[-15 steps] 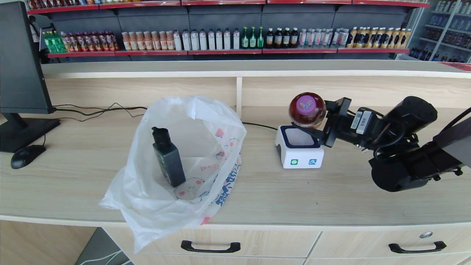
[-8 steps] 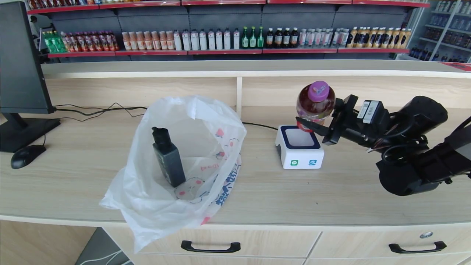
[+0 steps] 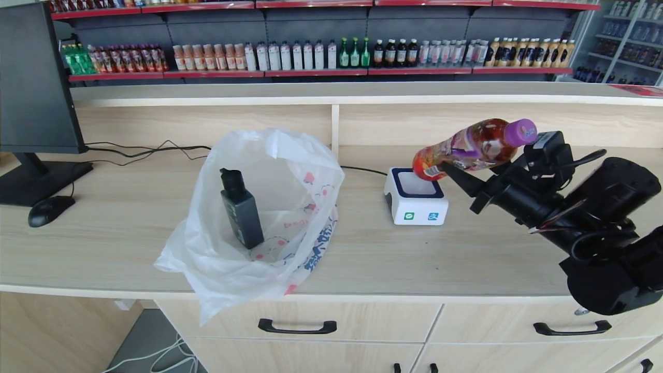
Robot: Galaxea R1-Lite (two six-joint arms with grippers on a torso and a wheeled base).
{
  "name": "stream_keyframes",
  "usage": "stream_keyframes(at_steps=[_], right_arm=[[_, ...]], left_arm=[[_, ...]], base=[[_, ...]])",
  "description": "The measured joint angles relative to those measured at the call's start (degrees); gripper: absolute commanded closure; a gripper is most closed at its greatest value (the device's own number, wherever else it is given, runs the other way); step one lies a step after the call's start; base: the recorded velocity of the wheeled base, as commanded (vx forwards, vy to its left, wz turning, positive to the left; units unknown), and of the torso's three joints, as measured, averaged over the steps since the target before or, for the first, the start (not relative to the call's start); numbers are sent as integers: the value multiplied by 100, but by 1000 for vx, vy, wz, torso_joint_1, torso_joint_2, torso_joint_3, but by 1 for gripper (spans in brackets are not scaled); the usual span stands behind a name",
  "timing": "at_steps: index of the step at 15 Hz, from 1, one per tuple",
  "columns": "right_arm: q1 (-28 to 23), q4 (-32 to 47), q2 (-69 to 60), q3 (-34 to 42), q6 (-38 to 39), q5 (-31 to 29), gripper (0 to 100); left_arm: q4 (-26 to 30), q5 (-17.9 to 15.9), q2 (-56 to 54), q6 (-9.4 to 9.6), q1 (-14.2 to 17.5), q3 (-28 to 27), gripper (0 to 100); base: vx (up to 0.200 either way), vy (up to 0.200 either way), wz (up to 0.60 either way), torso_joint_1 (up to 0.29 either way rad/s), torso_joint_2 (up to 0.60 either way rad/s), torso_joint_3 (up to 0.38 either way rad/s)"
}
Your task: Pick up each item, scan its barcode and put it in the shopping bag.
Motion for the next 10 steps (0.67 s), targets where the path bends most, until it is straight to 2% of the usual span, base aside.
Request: stream_keyframes(at_steps=[3,10], right_arm=[[88,2,-199,172,273,-138,100],[101,-18,-447,23,547,-156,100]], left_arm=[[2,-2,0,-2,5,0,0],[2,0,0,-2,0,0,0]], base=[[0,0,0,0,0,0],[0,0,0,-8,-2,2]])
